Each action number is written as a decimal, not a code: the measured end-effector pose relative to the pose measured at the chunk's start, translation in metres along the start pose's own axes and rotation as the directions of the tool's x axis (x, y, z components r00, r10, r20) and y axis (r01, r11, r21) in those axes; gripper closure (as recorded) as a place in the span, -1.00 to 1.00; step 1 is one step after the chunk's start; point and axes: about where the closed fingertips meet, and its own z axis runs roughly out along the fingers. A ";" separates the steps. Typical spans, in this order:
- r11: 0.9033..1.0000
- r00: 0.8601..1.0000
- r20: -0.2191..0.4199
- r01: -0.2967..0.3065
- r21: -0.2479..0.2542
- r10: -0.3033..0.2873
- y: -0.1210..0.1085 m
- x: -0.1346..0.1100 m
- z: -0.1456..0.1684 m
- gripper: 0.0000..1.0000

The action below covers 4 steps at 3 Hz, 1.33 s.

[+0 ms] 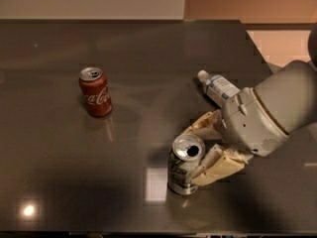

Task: Knock 7up can over

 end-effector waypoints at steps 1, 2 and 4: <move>1.000 0.998 -0.059 -0.014 -0.018 0.013 -0.021 -0.005 -0.008 0.74; 0.999 0.984 -0.178 -0.014 -0.034 0.008 -0.043 -0.013 -0.012 1.00; 0.999 0.890 -0.454 0.023 -0.038 -0.038 -0.076 -0.013 -0.001 1.00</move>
Offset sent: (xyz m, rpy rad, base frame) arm 0.0753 0.0066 0.0265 -0.3841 0.0241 0.0158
